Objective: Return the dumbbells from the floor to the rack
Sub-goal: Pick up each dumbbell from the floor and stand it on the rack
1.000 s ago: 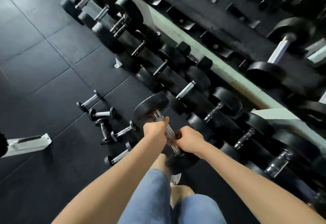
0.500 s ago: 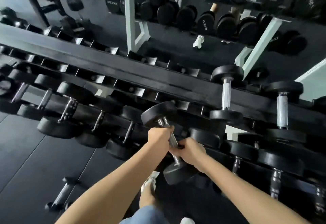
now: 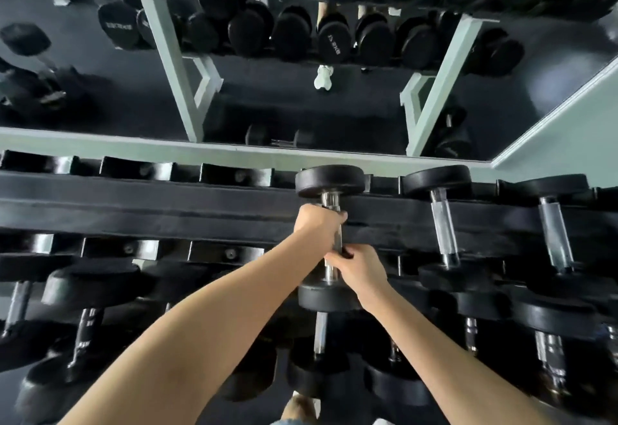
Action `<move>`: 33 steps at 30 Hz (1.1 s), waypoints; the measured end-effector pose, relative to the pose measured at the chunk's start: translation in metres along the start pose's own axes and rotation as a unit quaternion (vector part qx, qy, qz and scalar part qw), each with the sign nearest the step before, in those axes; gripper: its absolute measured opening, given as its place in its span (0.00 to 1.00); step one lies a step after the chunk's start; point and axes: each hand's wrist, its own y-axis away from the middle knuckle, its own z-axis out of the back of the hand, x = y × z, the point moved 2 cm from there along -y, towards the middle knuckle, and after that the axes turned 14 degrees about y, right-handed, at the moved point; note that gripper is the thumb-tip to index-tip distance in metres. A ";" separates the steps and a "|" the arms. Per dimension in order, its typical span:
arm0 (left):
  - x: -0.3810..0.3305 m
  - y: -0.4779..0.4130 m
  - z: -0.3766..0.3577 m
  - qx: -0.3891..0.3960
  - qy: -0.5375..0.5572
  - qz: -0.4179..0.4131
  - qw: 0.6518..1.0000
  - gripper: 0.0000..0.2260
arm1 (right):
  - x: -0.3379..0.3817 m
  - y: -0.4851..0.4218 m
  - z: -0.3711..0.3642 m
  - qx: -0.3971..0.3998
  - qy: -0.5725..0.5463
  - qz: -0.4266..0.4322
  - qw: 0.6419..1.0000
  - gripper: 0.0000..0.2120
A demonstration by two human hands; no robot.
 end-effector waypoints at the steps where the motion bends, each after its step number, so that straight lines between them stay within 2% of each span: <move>1: -0.005 -0.007 -0.004 0.006 -0.006 0.001 1.000 0.18 | 0.002 -0.007 0.000 -0.006 -0.003 -0.007 1.000 0.14; 9: -0.019 -0.051 -0.025 0.031 -0.098 -0.010 0.995 0.18 | 0.006 -0.048 -0.004 -0.019 -0.006 -0.052 0.998 0.12; 13: -0.020 -0.066 -0.029 0.027 -0.154 -0.026 0.987 0.12 | 0.003 -0.059 -0.015 -0.022 -0.015 -0.084 0.996 0.14; 21: -0.009 -0.069 -0.031 0.042 -0.193 -0.109 0.974 0.09 | -0.005 -0.062 -0.008 -0.017 0.003 -0.059 0.998 0.15; 24: -0.007 -0.064 -0.030 0.043 -0.201 -0.132 0.970 0.11 | -0.002 -0.059 -0.006 -0.020 0.029 -0.046 0.998 0.15; 29: 0.002 -0.044 -0.009 -0.026 -0.157 -0.157 0.975 0.25 | -0.004 -0.046 0.004 -0.066 0.053 -0.026 0.996 0.22; 31: 0.009 -0.030 0.007 -0.072 -0.120 -0.165 0.976 0.24 | -0.013 -0.031 0.013 -0.094 0.056 -0.023 0.994 0.27; 33: 0.026 -0.010 0.024 -0.116 -0.069 -0.167 0.977 0.19 | -0.027 -0.012 0.020 -0.114 0.053 -0.010 0.992 0.29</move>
